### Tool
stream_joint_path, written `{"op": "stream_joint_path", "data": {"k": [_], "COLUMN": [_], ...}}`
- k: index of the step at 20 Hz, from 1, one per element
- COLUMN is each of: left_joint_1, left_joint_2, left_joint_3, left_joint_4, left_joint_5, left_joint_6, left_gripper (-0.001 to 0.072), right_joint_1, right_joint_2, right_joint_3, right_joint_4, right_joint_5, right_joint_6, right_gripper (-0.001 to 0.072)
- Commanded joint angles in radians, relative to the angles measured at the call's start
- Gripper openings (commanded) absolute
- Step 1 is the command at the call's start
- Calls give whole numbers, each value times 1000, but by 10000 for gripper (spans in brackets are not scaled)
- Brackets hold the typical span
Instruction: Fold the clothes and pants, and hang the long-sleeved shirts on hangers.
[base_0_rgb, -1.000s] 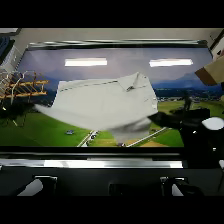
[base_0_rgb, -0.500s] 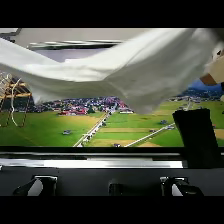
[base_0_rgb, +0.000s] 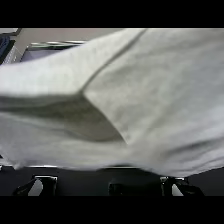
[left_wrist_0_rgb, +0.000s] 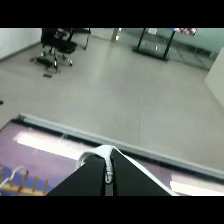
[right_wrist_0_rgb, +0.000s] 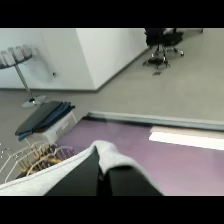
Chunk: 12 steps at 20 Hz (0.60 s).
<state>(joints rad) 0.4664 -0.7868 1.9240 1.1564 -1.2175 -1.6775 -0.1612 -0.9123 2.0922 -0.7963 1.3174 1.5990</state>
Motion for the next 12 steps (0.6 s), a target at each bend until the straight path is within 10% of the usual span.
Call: {"op": "stream_joint_path", "data": {"k": [1,12], "left_joint_1": [-1,-226], "left_joint_2": [-132,-853], "left_joint_3": [-85,-349], "left_joint_4": [-156,-148], "left_joint_5": [-88,177], "left_joint_6": [115,306], "left_gripper": [17,17], "right_joint_1": [1,153], "right_joint_2": [-107,-637], "right_joint_3": [-114,-555], "right_joint_4": [-61,-270], "right_joint_5": [132,-444], "right_joint_6": [39,-61], "right_gripper": [39,39]}}
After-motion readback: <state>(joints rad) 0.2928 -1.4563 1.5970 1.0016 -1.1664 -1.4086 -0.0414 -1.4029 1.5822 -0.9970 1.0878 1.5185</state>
